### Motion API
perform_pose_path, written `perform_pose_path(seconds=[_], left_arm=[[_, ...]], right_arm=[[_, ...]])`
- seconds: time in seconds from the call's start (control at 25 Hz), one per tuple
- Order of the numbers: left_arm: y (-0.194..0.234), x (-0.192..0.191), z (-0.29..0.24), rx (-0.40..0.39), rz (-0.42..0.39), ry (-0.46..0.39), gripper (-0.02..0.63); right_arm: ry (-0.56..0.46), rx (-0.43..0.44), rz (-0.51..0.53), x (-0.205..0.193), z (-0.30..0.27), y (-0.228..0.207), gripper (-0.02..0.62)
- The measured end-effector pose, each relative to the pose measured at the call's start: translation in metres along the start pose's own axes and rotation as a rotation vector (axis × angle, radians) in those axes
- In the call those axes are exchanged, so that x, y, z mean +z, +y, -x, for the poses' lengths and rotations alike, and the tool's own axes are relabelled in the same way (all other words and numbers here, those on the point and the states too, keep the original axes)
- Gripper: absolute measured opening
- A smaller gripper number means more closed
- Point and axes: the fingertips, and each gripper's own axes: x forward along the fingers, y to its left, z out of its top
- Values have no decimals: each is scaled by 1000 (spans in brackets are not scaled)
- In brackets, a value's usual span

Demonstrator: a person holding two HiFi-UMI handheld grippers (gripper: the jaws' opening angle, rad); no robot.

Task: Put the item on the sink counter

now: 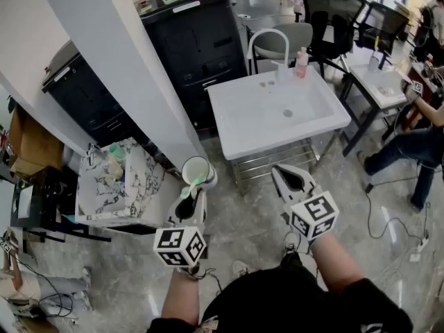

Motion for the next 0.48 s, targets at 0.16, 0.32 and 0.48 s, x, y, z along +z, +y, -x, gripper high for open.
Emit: perform_pose_path(seconds=[0.16, 0.32, 0.48], left_arm=[[-1, 2, -1, -1, 1, -2, 61], [0, 2, -2, 0, 3, 0, 61], [-3, 3, -3, 3, 2, 0, 61]], right_arm=[[-2, -4, -1, 2, 0, -1, -3], [-17, 1, -14, 5, 0, -2, -2], [-22, -2, -16, 6, 4, -6, -2]])
